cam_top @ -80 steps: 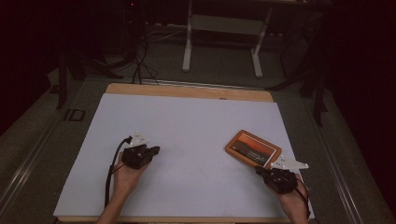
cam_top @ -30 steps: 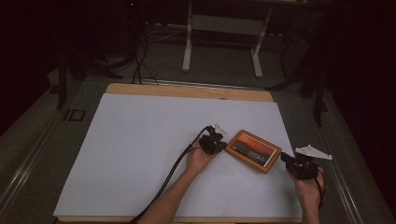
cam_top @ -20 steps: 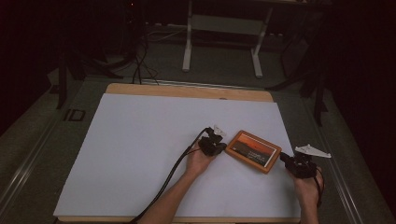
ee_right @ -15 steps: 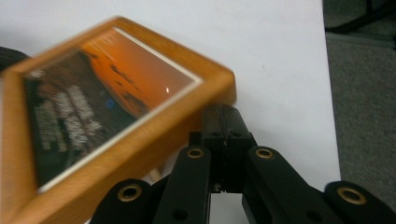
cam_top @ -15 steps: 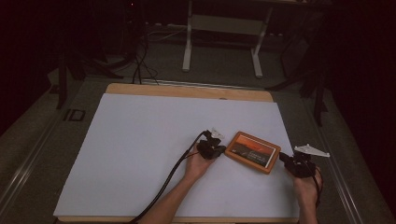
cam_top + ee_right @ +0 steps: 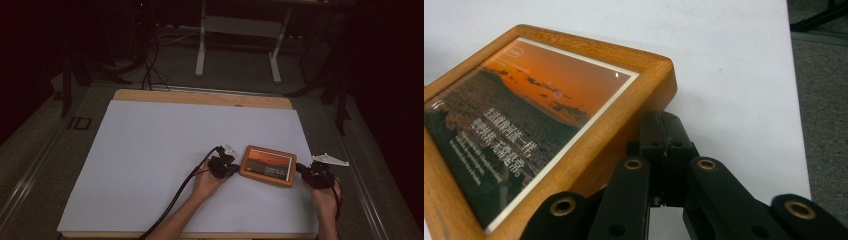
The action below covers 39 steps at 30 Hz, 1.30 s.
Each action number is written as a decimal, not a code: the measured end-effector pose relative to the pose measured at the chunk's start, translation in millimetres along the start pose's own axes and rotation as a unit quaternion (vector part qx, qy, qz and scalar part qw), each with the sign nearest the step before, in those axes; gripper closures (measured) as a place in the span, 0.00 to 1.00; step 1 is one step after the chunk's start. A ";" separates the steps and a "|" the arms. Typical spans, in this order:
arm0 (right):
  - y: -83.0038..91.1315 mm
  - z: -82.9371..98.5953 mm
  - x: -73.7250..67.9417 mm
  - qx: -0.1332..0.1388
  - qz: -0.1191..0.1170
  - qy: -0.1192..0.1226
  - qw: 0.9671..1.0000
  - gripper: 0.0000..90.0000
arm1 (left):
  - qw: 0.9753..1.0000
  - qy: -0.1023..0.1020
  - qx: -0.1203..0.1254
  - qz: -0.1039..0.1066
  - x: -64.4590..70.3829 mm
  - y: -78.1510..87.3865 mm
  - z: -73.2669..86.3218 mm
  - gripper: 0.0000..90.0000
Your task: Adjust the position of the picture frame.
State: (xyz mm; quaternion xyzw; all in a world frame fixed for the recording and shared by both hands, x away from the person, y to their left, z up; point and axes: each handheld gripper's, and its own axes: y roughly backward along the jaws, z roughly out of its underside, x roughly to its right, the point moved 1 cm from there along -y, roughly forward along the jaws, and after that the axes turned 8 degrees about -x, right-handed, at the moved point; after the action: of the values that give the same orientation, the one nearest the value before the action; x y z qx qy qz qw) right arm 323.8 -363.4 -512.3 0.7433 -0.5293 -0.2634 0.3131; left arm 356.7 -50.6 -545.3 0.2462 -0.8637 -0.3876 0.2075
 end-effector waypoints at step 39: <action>-35.6 -40.5 -86.5 -0.015 -0.092 0.108 0.990 1.00 | 1.000 0.003 -0.002 -0.020 -77.8 33.2 1.0 1.00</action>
State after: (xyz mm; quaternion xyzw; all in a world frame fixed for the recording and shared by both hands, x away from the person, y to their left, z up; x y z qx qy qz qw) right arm 349.1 -264.8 -506.7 0.8077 -0.4181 -0.2175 0.3542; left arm 409.1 14.7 -533.3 0.2645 -0.8572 -0.3924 0.2028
